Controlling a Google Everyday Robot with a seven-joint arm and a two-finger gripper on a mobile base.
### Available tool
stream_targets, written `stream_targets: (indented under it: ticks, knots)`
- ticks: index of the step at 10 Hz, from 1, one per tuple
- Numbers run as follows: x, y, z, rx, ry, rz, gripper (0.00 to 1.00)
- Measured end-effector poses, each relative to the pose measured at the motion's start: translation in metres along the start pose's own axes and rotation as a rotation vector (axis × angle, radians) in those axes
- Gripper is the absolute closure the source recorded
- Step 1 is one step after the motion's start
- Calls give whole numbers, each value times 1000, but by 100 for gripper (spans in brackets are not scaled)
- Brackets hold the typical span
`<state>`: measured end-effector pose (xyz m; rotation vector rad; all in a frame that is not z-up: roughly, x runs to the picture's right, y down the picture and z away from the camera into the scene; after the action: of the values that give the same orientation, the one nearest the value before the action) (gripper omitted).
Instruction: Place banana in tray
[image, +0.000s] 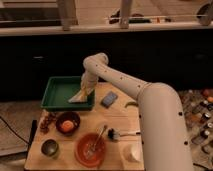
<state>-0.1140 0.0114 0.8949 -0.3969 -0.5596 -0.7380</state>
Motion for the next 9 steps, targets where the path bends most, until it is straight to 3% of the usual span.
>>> stream_targets:
  ticks: [7, 9]
  knots:
    - [-5, -18, 5, -16, 9, -17, 29]
    - [-4, -22, 5, -20, 13, -23, 20]
